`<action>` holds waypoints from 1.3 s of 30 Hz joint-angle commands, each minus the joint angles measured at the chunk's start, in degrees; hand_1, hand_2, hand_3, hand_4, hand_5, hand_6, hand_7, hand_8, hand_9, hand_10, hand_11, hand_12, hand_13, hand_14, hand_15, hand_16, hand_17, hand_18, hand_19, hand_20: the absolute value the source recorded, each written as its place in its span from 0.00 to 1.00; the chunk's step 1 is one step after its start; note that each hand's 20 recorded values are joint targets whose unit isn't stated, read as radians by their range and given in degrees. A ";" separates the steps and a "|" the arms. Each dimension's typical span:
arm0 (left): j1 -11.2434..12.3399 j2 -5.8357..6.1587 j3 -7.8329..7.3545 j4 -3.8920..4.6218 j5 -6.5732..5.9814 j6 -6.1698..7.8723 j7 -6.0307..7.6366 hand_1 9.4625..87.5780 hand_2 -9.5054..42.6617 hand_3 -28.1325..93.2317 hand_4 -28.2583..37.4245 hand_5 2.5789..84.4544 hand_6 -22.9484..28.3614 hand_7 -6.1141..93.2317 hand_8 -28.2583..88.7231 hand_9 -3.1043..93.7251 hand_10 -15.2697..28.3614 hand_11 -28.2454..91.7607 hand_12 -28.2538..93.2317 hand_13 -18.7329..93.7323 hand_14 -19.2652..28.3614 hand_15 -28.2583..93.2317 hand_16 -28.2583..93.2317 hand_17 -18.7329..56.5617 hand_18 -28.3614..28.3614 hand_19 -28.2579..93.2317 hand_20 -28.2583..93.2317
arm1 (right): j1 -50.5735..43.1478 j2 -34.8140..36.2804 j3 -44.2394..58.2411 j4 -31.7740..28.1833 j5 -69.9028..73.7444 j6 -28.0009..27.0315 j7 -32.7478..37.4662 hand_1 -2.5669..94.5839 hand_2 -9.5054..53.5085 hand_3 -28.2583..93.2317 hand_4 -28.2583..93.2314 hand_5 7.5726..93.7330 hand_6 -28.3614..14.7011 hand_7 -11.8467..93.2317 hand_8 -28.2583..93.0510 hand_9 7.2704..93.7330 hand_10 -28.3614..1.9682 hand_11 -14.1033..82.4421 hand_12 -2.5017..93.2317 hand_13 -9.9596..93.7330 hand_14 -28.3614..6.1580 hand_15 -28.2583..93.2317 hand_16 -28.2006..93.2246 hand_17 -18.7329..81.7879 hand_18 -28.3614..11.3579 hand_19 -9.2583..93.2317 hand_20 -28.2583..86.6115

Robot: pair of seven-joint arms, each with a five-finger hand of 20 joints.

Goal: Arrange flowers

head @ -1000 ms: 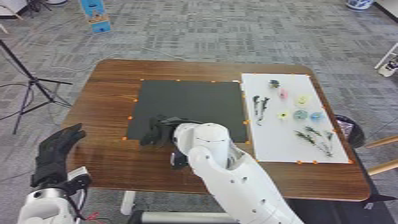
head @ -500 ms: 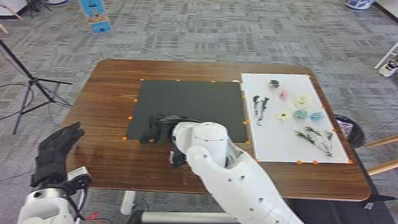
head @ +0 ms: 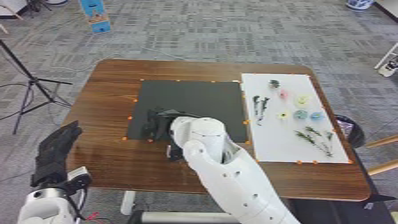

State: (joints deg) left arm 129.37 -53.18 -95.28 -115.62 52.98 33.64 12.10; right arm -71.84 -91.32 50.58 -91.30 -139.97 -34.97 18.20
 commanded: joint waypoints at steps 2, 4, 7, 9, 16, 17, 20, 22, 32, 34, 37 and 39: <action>0.51 -0.42 -0.16 -0.44 0.08 -0.21 0.22 0.27 0.63 0.79 0.08 0.45 0.51 0.21 0.19 0.42 0.56 0.46 0.30 0.45 0.59 0.31 0.21 0.35 0.62 0.28 0.37 | 0.72 0.03 -0.34 -1.75 3.36 0.59 0.92 0.20 0.28 0.97 0.08 0.50 0.38 0.18 0.19 0.43 0.25 0.23 0.36 0.70 0.18 0.82 0.60 0.48 0.00 0.82 0.82; 0.54 -0.17 -0.04 -0.44 -0.17 -0.03 0.38 0.27 0.63 0.78 0.08 0.46 0.52 0.20 0.20 0.42 0.55 0.46 0.30 0.45 0.59 0.31 0.21 0.35 0.62 0.27 0.37 | 1.21 0.53 0.30 -2.85 4.93 0.52 0.65 0.21 0.27 0.97 0.07 0.48 0.42 0.19 0.19 0.42 0.23 0.20 0.35 0.70 0.19 0.81 0.59 0.48 0.00 0.82 0.82; 0.56 0.00 0.04 -0.44 -0.35 0.09 0.50 0.28 0.63 0.77 0.07 0.47 0.52 0.21 0.20 0.43 0.56 0.47 0.30 0.45 0.60 0.31 0.21 0.35 0.63 0.28 0.37 | 2.48 1.81 0.03 -4.60 9.20 2.08 1.42 0.24 0.22 0.96 0.05 0.44 0.47 0.22 0.17 0.41 0.22 0.19 0.33 0.70 0.19 0.81 0.58 0.48 0.00 0.82 0.82; 0.55 -0.09 0.00 -0.44 -0.26 0.03 0.44 0.29 0.63 0.77 0.07 0.48 0.52 0.22 0.19 0.45 0.58 0.48 0.30 0.46 0.61 0.32 0.21 0.35 0.63 0.28 0.37 | 2.73 1.94 0.03 -5.84 11.19 3.20 1.71 0.26 0.19 0.94 0.04 0.43 0.48 0.22 0.16 0.41 0.21 0.19 0.32 0.70 0.19 0.81 0.58 0.48 0.00 0.82 0.82; 0.55 -0.07 0.00 -0.44 -0.27 0.04 0.45 0.30 0.64 0.77 0.05 0.49 0.53 0.24 0.18 0.47 0.59 0.47 0.31 0.47 0.64 0.32 0.22 0.35 0.64 0.28 0.38 | 3.96 3.88 0.30 -10.57 14.13 5.08 1.11 0.30 0.14 0.87 0.04 0.42 0.45 0.20 0.16 0.39 0.19 0.20 0.31 0.70 0.19 0.82 0.58 0.48 0.00 0.82 0.81; 0.54 -0.18 -0.05 -0.44 -0.16 -0.04 0.38 0.30 0.64 0.77 0.05 0.49 0.53 0.25 0.17 0.48 0.59 0.47 0.31 0.48 0.64 0.32 0.22 0.35 0.64 0.29 0.38 | 4.20 4.68 0.48 -11.50 14.89 5.49 1.29 0.30 0.14 0.86 0.05 0.42 0.45 0.20 0.16 0.39 0.18 0.21 0.31 0.70 0.19 0.82 0.58 0.48 0.00 0.82 0.81; 0.48 -0.68 -0.28 -0.44 0.36 -0.41 0.04 0.29 0.64 0.78 0.05 0.51 0.53 0.26 0.17 0.50 0.60 0.46 0.33 0.48 0.65 0.33 0.23 0.35 0.64 0.29 0.38 | 3.36 8.61 2.34 -15.69 15.73 7.77 -0.14 0.29 0.19 0.81 0.08 0.41 0.45 0.20 0.17 0.39 0.17 0.21 0.30 0.69 0.17 0.82 0.58 0.48 0.00 0.82 0.81; 0.46 -0.87 -0.37 -0.44 0.55 -0.55 -0.08 0.27 0.64 0.79 0.03 0.52 0.52 0.27 0.17 0.51 0.61 0.47 0.33 0.49 0.65 0.33 0.23 0.35 0.64 0.29 0.38 | 2.07 13.46 3.47 -18.84 16.94 14.69 -0.77 0.28 0.22 0.77 0.11 0.44 0.47 0.20 0.18 0.43 0.19 0.22 0.30 0.68 0.16 0.81 0.57 0.47 0.00 0.81 0.81; 0.53 -0.25 -0.08 -0.44 -0.09 -0.09 0.33 0.29 0.38 0.83 0.06 0.56 0.51 0.29 0.16 0.54 0.62 0.47 0.35 0.50 0.68 0.36 0.24 0.34 0.65 0.31 0.37 | -12.38 33.52 21.27 -32.77 19.01 30.67 -3.82 0.34 0.18 0.72 0.15 0.60 0.52 0.27 0.19 0.66 0.29 0.31 0.28 0.68 0.26 0.72 0.53 0.46 0.01 0.76 0.74; 0.51 -0.43 -0.16 -0.44 0.10 -0.22 0.21 0.30 0.33 0.82 0.09 0.56 0.51 0.29 0.16 0.54 0.62 0.47 0.35 0.50 0.69 0.37 0.24 0.33 0.66 0.32 0.37 | -15.65 35.13 25.12 -33.81 18.11 31.27 -4.30 0.34 0.17 0.72 0.16 0.61 0.52 0.28 0.19 0.68 0.30 0.32 0.29 0.68 0.27 0.72 0.53 0.46 0.01 0.76 0.74; 0.45 -0.90 -0.38 -0.44 0.58 -0.57 -0.10 0.30 0.29 0.81 0.09 0.56 0.51 0.29 0.16 0.54 0.62 0.47 0.35 0.49 0.69 0.38 0.24 0.32 0.66 0.33 0.37 | -21.98 39.64 30.00 -35.55 15.96 34.22 -4.99 0.31 0.13 0.74 0.16 0.64 0.53 0.31 0.20 0.70 0.31 0.37 0.31 0.69 0.28 0.75 0.55 0.46 0.01 0.79 0.75; 0.47 -0.75 -0.31 -0.44 0.43 -0.46 0.00 0.29 0.30 0.81 0.09 0.56 0.51 0.29 0.16 0.54 0.62 0.47 0.35 0.50 0.70 0.38 0.24 0.32 0.67 0.33 0.37 | -26.42 42.26 33.13 -35.73 14.52 36.11 -4.70 0.30 0.12 0.75 0.15 0.64 0.53 0.34 0.20 0.71 0.31 0.40 0.32 0.68 0.28 0.77 0.56 0.46 0.00 0.80 0.76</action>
State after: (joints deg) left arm 129.37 -53.31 -95.30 -115.62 53.05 33.62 12.09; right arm -84.96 -58.98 75.23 -126.01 -120.84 -4.76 13.70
